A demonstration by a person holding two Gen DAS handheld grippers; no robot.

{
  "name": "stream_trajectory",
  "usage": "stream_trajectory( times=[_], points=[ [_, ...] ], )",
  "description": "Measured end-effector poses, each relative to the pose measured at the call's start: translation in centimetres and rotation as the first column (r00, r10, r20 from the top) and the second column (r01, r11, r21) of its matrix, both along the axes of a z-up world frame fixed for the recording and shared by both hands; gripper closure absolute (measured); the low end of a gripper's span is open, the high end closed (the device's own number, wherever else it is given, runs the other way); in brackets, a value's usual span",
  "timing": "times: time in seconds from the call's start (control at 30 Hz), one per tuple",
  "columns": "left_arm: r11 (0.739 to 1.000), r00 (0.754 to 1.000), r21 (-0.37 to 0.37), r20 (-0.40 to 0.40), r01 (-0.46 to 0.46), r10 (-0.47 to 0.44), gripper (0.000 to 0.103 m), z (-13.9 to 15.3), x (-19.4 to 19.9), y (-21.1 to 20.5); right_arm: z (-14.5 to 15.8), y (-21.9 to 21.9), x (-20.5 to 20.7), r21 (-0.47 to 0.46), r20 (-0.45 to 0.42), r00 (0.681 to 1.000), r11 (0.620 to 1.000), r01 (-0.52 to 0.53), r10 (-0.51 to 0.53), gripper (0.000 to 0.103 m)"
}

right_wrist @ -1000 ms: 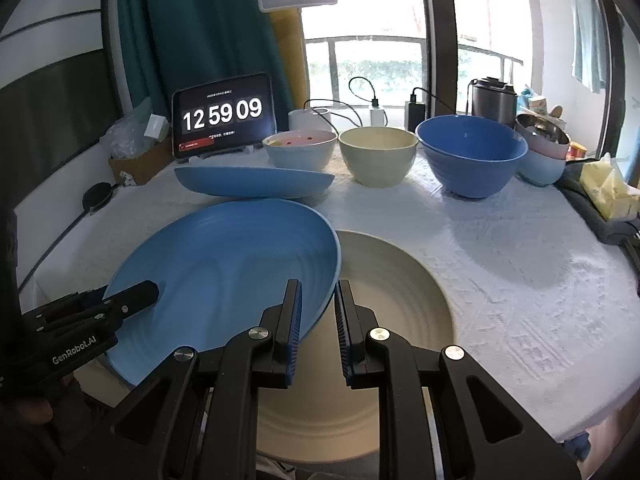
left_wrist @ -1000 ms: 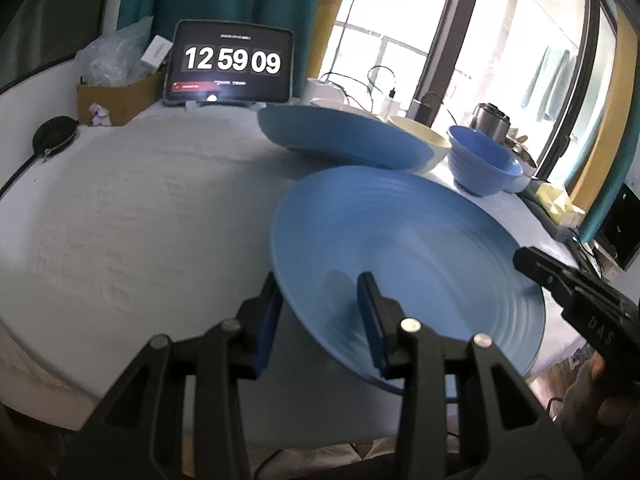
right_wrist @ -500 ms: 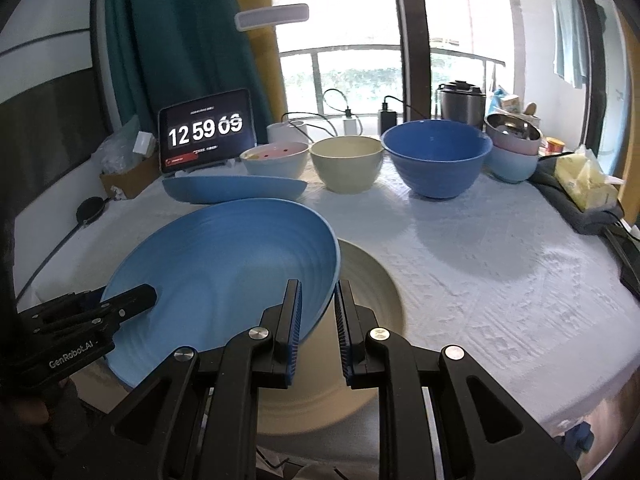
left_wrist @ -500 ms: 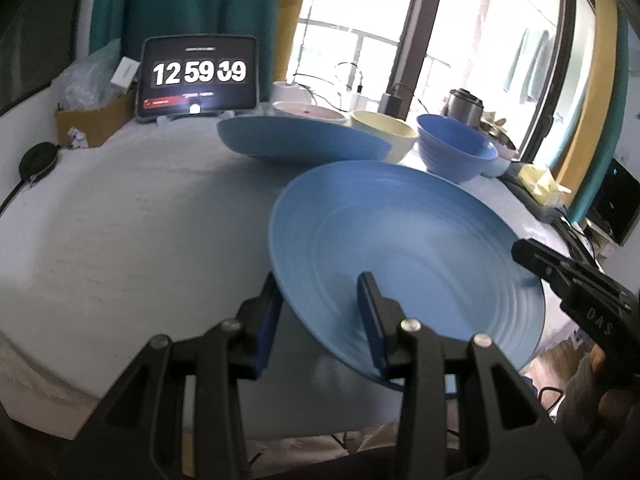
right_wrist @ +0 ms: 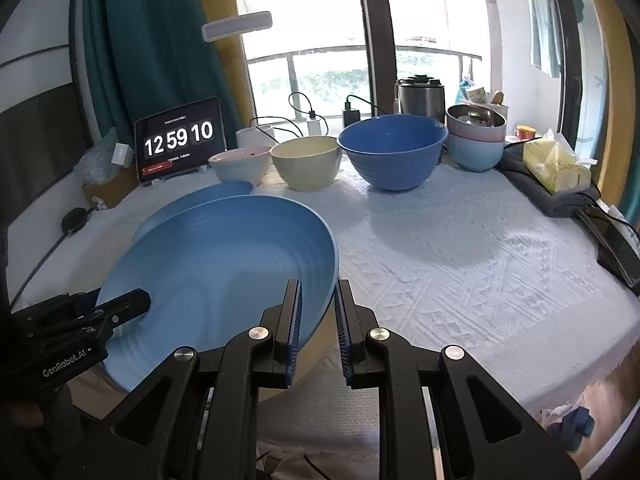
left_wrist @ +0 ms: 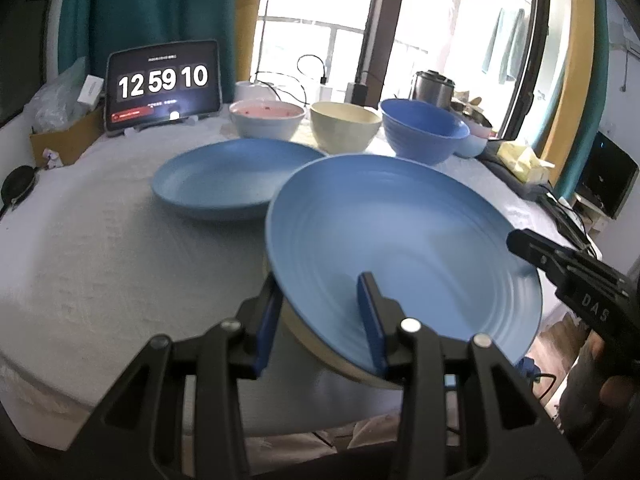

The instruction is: Organize plates and bowls

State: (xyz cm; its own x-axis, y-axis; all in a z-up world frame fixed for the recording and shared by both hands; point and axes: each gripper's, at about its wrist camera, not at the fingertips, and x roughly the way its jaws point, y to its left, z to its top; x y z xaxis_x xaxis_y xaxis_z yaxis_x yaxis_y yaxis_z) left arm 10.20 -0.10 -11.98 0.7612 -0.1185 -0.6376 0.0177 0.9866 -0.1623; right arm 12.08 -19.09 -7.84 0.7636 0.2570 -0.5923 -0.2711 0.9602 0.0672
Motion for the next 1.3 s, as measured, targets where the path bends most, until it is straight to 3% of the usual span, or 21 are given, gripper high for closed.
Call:
stream_trajectory(
  times=[0.3, 0.7, 0.97, 1.13, 1.3],
  points=[
    [1.0, 0.999, 0.014, -0.04, 0.002, -0.001, 0.063, -1.2, 1.1, -0.4, -1.2, -0.4, 0.6, 0.002, -0.031, 0.999, 1.0, 0.01, -0.01, 0.085],
    [0.998, 0.999, 0.062, -0.033, -0.015, 0.017, 0.062, -1.5, 1.7, -0.8, -2.8, -0.6, 2.1, 0.011, -0.084, 0.996, 1.0, 0.025, -0.024, 0.084],
    [0.997, 0.998, 0.036, -0.008, -0.07, 0.07, 0.052, -1.2, 1.4, 0.9, -3.3, -0.5, 2.7, 0.006, -0.101, 0.994, 1.0, 0.03, -0.03, 0.084],
    [0.994, 0.994, 0.035, -0.036, -0.104, 0.105, 0.051, -1.8, 1.8, 1.9, -3.4, -1.1, 3.1, 0.019, -0.117, 0.992, 0.999, 0.048, -0.046, 0.084],
    [0.999, 0.995, 0.029, -0.095, -0.038, 0.04, 0.051, -3.0, 2.6, 0.8, -3.6, -0.9, 3.1, 0.025, -0.133, 0.99, 0.999, 0.041, -0.038, 0.084]
  ],
)
